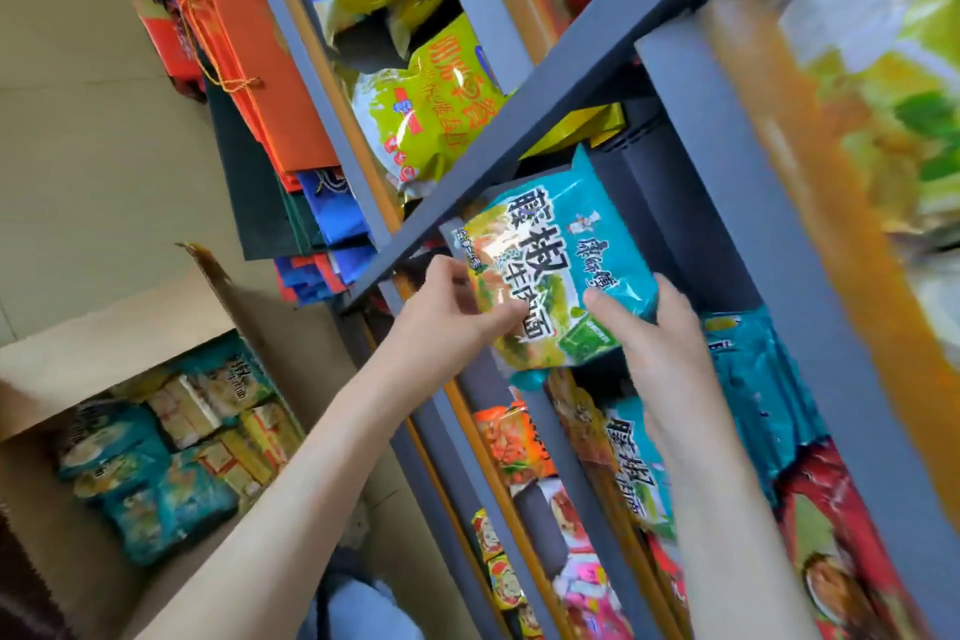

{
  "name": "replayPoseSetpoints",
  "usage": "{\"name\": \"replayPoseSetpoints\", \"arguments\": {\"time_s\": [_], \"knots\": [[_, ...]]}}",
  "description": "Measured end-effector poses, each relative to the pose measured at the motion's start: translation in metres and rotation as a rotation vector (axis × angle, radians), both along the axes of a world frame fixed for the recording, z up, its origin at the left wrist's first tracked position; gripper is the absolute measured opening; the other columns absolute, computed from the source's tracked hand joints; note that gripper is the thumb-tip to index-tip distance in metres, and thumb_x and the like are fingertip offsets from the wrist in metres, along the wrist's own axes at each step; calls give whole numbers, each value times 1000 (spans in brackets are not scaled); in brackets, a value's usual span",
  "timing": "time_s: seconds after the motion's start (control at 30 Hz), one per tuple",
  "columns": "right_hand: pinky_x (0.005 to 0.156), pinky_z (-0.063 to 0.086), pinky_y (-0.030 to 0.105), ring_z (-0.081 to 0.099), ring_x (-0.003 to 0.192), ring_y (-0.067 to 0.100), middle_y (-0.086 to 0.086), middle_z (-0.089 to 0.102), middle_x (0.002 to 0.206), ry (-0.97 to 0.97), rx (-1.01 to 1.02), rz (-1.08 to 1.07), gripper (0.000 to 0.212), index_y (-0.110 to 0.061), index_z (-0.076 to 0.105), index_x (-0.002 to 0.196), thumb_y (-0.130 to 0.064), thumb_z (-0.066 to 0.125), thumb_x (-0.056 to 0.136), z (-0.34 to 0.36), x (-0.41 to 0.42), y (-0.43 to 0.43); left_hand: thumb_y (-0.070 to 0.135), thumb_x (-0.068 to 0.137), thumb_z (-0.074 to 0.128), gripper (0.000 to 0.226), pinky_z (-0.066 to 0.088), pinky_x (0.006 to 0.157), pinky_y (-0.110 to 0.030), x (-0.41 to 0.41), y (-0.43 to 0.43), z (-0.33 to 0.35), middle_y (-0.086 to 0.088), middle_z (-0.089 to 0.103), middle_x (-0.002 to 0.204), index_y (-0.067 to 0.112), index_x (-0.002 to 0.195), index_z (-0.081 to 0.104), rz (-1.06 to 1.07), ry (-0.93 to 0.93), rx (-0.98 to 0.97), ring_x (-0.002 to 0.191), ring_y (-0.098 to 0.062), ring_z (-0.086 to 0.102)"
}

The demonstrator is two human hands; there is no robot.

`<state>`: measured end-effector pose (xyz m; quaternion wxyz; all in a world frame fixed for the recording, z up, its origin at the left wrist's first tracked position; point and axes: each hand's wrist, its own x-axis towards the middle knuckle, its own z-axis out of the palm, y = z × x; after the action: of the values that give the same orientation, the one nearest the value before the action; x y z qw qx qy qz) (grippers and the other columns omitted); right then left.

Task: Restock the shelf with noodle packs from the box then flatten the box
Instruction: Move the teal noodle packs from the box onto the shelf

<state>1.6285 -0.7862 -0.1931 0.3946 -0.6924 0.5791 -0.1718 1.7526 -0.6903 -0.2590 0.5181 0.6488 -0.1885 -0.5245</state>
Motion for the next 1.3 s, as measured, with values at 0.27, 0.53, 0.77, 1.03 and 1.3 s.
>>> {"name": "replayPoseSetpoints", "arguments": {"time_s": [0.27,0.53,0.77,1.03,1.3], "knots": [[77,45,30,59,99,31,17,60,114,377,-191,-105,28,-4,57,111,-9,62,84,-25,4,-89,28,85,66,46,43,77,-35,-26,-96,2,-16,57,114,8,110,34,24,-287,68,106,-36,56],[56,37,20,51,77,14,12,62,105,266,-79,-232,25,-3,57,117,-5,52,93,-53,5,-123,17,92,55,63,42,92,-39,-30,-142,-26,-21,51,129,-5,140,21,-75,-426,85,119,-37,51],[73,50,31,64,88,25,14,69,103,405,-144,-193,22,0,62,105,-3,64,84,-48,-2,-151,13,94,46,47,46,90,-31,-36,-187,-24,-17,45,136,-5,137,36,-348,-458,89,122,-30,50],[40,36,4,55,75,16,10,62,97,619,-288,-142,37,6,56,107,9,70,73,-12,-21,-178,23,98,46,34,43,87,-32,-50,-235,-18,-11,57,120,6,127,53,-915,-502,-161,107,-29,54],[92,41,32,51,100,23,-4,44,79,700,-337,-339,30,-17,47,81,9,61,82,-25,-55,-179,13,91,46,46,48,90,-37,-85,-248,-33,-16,56,124,2,135,42,-1084,-531,-182,108,-31,57]]}}
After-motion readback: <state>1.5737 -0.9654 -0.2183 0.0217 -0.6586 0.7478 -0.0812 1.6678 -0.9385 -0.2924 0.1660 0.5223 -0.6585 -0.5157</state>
